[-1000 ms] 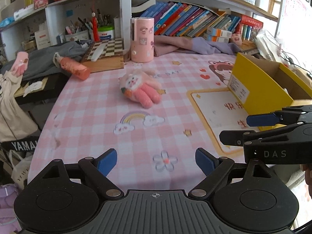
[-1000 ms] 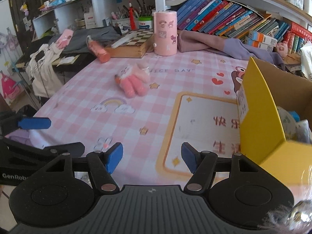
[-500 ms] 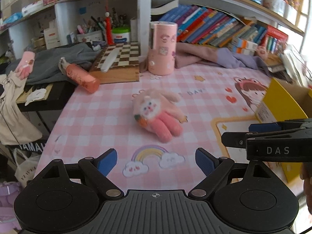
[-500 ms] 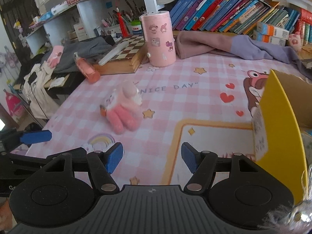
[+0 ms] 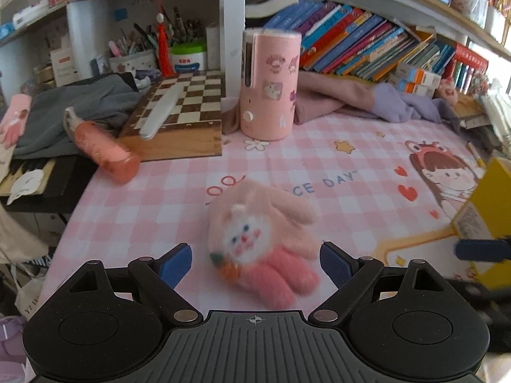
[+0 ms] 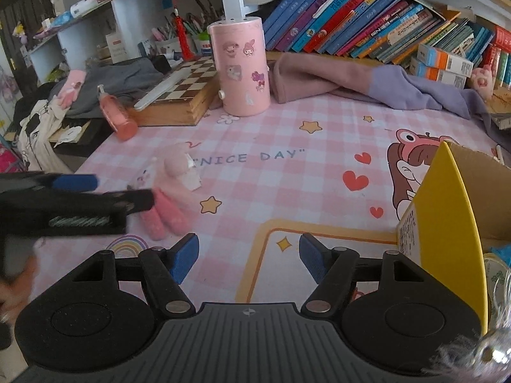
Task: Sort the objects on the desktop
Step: 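Grasp the pink plush bunny with the left tool while the right tool grasps the white charger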
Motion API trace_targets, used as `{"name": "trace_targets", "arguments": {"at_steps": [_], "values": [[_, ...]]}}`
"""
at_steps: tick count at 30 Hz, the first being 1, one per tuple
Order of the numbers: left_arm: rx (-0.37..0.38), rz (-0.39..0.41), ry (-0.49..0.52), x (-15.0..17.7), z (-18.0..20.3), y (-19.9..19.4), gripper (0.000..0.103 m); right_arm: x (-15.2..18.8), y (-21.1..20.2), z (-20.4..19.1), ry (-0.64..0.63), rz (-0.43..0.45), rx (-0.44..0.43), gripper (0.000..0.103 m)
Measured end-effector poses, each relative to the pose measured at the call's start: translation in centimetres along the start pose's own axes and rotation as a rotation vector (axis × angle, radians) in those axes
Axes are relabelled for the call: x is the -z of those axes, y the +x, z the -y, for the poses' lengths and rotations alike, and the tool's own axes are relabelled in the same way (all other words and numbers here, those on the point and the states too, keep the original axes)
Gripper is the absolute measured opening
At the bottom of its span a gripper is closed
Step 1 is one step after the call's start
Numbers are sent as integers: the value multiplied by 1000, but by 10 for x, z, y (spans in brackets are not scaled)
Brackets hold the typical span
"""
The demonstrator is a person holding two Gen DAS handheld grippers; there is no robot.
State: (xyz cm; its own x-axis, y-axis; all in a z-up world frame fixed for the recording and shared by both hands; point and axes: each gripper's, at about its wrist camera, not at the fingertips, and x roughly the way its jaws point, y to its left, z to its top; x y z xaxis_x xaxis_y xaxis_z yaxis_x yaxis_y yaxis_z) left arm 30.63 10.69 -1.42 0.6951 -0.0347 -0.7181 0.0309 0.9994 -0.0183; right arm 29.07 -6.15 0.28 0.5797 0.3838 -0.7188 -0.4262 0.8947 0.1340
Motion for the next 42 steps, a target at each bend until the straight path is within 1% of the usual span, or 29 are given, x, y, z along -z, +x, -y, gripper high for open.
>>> {"name": "trace_targets", "arguments": {"at_steps": [3,5,6,7,8,9,10,12,15,18,24,27,28,34,38,42], "values": [[-11,-37,6,-3,5,25,90,-2,3,-1,-7,-4,-12,68],[-5,-68,0,-1,6,37,88,-4,6,-2,-15,-6,-18,68],[-2,-75,-7,1,5,40,77,-5,7,-3,-15,-7,-21,68],[0,-80,-16,3,3,41,51,-6,9,-4,-14,-10,-28,68],[13,-99,-35,6,-1,41,42,-8,11,-5,-16,-12,-35,68],[33,-109,-58,7,-6,39,35,-9,12,-6,-18,-13,-41,68],[51,-110,-87,9,-12,34,28,-10,14,-8,-23,-14,-49,68],[65,-96,-126,13,-24,19,21,-13,19,-12,-33,-19,-64,69],[58,-70,-179,17,-41,-3,19,-18,29,-18,-39,-34,-94,69],[24,-54,-220,24,-54,-24,19,-25,41,-26,-56,-40,-120,69],[-27,-33,-285,34,-69,-50,19,-39,76,-48,-125,-68,-157,69],[-44,-34,-297,37,-70,-54,19,-43,89,-60,-165,-68,-167,77],[-48,-35,-297,38,-69,-55,19,-45,94,-64,-183,-71,-172,78],[-62,-30,-308,41,-70,-61,19,-47,120,-78,-295,-80,-162,79],[-69,-27,-317,42,-72,-64,19,-48,134,-80,-339,-87,-157,79],[-64,-21,-326,43,-73,-66,19,-49,140,-81,-369,-96,-165,77]]}}
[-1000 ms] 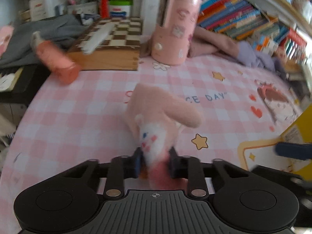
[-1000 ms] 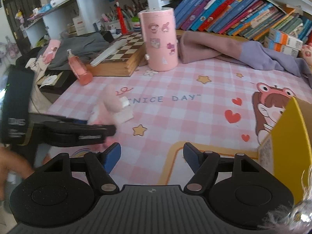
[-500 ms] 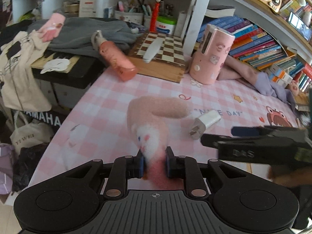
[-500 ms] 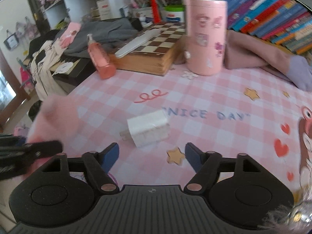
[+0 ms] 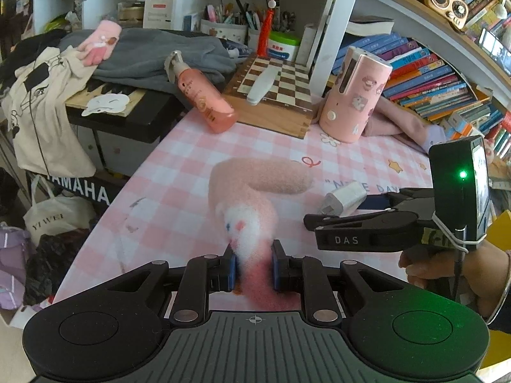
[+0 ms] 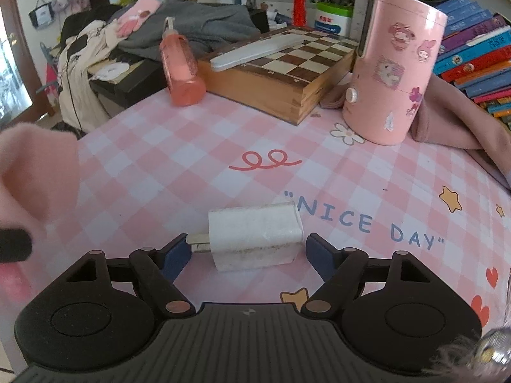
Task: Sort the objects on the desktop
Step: 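Grasp the pink plush bunny with the left tool while the right tool grasps the white charger, then lift the bunny and charger and carry both toward the yellow box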
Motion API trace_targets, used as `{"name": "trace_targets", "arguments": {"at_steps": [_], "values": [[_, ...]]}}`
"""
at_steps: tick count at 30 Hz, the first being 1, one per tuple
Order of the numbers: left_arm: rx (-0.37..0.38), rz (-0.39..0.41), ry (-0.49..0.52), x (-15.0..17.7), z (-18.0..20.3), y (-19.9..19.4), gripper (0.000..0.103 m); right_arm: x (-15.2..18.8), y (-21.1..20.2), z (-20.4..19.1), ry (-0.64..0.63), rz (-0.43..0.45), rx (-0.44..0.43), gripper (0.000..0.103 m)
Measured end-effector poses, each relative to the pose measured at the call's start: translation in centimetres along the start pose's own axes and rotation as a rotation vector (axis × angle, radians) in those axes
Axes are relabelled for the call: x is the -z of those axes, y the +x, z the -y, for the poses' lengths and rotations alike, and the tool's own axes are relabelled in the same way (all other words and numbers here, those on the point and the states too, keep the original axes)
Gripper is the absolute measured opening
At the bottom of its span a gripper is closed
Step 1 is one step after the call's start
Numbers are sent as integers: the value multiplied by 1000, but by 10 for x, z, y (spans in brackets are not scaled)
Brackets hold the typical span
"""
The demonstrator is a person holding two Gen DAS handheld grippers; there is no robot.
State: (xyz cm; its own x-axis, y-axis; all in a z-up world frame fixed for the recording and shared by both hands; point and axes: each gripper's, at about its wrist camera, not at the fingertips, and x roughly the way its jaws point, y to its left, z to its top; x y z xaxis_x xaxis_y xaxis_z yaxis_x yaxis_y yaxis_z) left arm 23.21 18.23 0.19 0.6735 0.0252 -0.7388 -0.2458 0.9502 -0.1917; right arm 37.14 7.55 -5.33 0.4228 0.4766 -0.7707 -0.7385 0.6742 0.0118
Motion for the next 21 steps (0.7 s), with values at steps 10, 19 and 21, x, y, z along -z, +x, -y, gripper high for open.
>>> {"name": "trace_targets", "arguments": {"at_steps": [10,19,21], "values": [[30,21,31,-4,9,-2,19,1,-7,2,-12,30,8,63],[80,57,71,-3,21,-11,19,9,-43,12,51,72,55,63],[96,69,77,-2,24,-16,19,12,-53,12,63,84,67,63]]}}
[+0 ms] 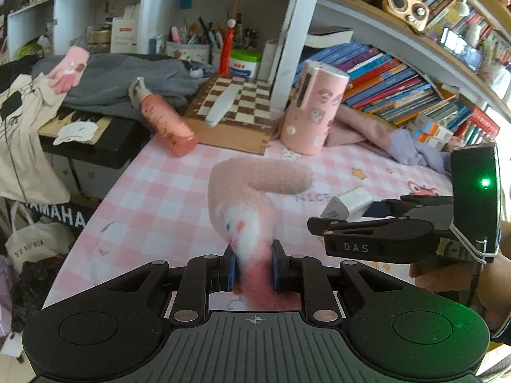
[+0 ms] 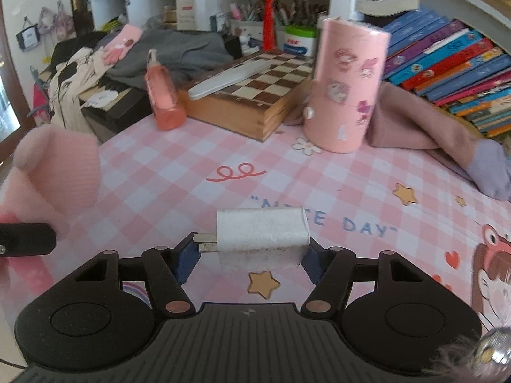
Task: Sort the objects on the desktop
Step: 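Lift the bunny and charger and carry both toward the yellow box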
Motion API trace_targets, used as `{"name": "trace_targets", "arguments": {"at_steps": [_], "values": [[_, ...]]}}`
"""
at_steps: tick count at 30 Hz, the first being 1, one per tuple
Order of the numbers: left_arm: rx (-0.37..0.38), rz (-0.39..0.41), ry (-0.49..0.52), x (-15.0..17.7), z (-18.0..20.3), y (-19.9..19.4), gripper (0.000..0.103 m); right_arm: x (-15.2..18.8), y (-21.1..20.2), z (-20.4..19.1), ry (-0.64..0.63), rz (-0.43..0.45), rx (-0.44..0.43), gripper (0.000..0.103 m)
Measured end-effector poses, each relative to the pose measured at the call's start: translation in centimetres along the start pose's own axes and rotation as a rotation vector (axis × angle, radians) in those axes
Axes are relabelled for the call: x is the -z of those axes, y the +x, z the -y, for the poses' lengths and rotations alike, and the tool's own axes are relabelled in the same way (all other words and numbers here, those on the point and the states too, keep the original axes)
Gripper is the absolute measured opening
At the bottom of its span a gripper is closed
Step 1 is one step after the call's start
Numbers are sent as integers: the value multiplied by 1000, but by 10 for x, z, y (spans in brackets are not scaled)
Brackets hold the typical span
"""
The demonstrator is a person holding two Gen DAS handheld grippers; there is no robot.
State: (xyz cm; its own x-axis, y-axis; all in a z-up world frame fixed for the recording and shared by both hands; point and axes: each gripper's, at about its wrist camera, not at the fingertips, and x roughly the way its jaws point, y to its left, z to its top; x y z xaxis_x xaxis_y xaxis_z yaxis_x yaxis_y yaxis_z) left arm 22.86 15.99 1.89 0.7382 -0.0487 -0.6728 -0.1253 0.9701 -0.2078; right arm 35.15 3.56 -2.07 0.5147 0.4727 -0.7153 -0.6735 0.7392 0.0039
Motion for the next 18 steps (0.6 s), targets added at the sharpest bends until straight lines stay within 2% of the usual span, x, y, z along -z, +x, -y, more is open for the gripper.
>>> {"name": "trace_targets", "arguments": {"at_steps": [9,18], "values": [[68,33,24,8,10,-24,19,12,-58,0,67,71,51,63],[148,63,40,16,15,-49,19,28,-112,-11,146,108,62,63]]}}
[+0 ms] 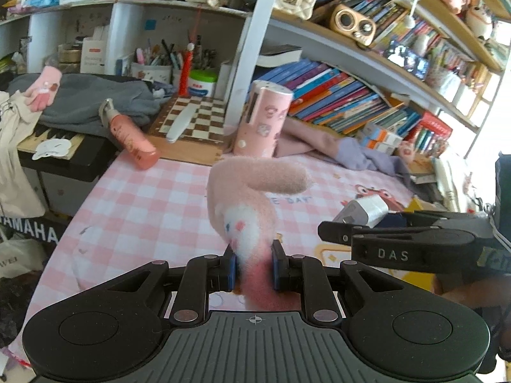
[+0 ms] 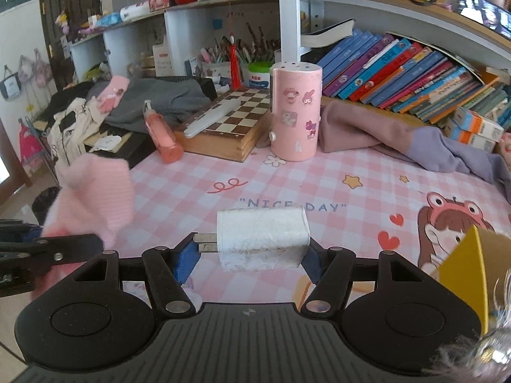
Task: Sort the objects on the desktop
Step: 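Lift the bunny and charger and carry both toward the yellow box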
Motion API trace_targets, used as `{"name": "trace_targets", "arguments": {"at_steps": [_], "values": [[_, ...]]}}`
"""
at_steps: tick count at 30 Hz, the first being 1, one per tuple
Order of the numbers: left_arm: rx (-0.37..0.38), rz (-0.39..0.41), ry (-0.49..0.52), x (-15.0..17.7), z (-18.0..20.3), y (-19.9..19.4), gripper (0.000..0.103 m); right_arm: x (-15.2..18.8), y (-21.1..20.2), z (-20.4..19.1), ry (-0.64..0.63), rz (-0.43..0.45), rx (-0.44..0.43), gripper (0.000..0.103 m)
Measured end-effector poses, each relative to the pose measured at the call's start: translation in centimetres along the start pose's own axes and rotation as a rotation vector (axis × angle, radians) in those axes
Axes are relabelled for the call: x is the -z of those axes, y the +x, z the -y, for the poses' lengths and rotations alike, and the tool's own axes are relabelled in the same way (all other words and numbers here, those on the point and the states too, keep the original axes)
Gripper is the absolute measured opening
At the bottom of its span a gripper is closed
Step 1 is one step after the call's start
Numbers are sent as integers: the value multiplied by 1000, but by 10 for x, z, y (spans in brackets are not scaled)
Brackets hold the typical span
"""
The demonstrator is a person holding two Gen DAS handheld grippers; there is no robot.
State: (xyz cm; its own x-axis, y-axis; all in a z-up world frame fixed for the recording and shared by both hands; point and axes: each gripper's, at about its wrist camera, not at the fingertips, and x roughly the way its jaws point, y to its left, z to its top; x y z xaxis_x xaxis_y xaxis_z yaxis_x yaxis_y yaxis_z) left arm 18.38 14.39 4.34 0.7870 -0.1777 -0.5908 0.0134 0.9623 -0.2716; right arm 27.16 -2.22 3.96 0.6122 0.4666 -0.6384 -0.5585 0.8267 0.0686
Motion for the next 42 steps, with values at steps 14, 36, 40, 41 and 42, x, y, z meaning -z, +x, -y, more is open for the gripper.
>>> {"name": "trace_targets", "arguments": {"at_steps": [14,36,40,41,42], "values": [[100,-20,51,28,3,-37,19,45,-60,-27,103,-26,46,63],[222,-98,221,90,9,-102,19,122,-131,-90,169,-65,137,63],[257,-107,253,97,19,-107,19,133,-144,-90,204,-64,168,63],[267,-109,259,98,22,-107,19,136,-147,-89,213,-66,174,63],[275,-111,263,99,24,-107,19,139,-149,-89,218,-69,178,63]]}}
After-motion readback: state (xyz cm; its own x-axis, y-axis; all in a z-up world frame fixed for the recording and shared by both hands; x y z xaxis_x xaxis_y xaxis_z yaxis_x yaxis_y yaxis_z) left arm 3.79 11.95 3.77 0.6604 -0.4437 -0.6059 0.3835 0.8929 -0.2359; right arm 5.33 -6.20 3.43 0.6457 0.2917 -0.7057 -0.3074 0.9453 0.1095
